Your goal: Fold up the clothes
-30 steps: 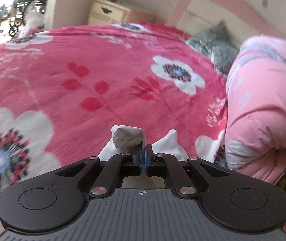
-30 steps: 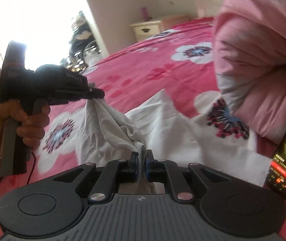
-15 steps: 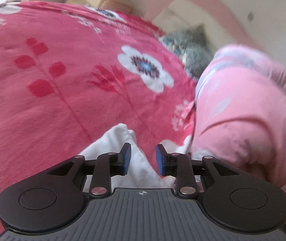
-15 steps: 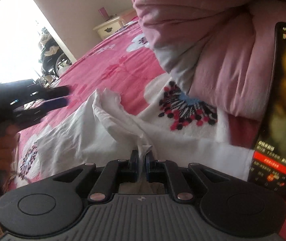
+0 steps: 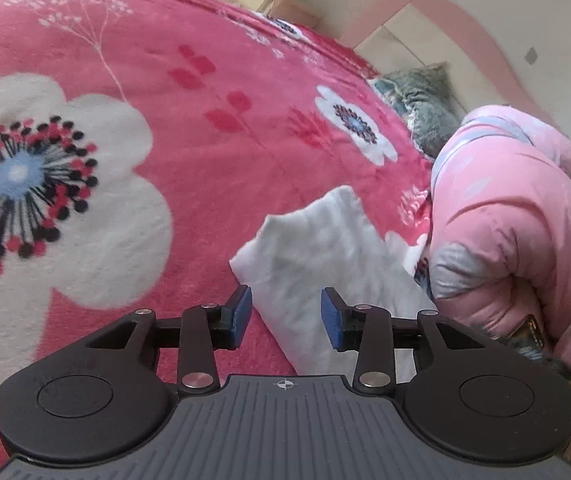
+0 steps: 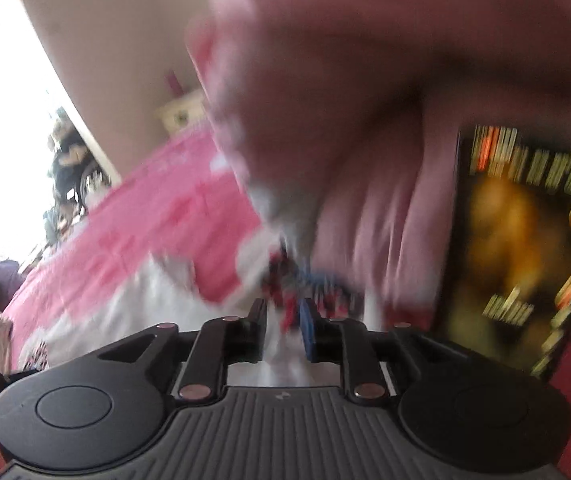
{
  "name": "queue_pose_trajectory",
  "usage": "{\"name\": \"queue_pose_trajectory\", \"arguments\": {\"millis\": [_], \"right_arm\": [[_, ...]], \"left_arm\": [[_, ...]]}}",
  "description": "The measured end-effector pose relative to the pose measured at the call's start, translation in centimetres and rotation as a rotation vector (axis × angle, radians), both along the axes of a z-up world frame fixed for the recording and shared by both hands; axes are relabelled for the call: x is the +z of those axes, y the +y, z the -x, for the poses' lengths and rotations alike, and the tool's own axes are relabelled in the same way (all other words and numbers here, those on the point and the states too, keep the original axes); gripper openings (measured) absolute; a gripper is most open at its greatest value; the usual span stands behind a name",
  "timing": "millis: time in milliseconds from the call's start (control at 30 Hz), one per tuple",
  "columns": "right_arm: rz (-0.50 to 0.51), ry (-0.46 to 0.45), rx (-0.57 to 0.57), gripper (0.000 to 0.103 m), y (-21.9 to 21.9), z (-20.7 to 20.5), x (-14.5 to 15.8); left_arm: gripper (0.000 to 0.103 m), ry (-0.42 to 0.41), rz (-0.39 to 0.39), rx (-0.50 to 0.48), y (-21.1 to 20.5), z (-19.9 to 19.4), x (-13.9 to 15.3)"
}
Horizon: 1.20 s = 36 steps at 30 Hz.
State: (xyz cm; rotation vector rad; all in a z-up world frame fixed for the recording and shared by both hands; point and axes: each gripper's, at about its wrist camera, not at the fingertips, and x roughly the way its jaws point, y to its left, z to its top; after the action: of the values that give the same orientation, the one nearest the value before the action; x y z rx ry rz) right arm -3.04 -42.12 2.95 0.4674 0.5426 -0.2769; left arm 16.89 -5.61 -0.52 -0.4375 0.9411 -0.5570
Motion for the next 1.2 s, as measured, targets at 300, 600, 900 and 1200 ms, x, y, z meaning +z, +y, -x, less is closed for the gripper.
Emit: {"name": "queue_pose_trajectory", "arguments": {"millis": [300,600,900,1200], "right_arm": [[0.04,0.021,0.424,0.054,8.0,0.9,3.8],[0.407,0.322,0.634,0.059,17.6,0.9,-1.9],[0.541,0.418,0.652,0.06,18.7,1.6,-2.5],[0.597,0.45,0.627,0.055,18.0,0.8,-4.1]], "left_arm": [[0.045,0.151,-0.026,0.037,-2.3,-3.6,-2.8],[0.047,0.173,0.001,0.038,-2.0,-3.0,-3.3],[0.033,0.188,0.048,0.125,-2.6,-3.2,-4.3],[0.016,0.215,0.006,0.18,-3.2,-3.5,-4.3]]}}
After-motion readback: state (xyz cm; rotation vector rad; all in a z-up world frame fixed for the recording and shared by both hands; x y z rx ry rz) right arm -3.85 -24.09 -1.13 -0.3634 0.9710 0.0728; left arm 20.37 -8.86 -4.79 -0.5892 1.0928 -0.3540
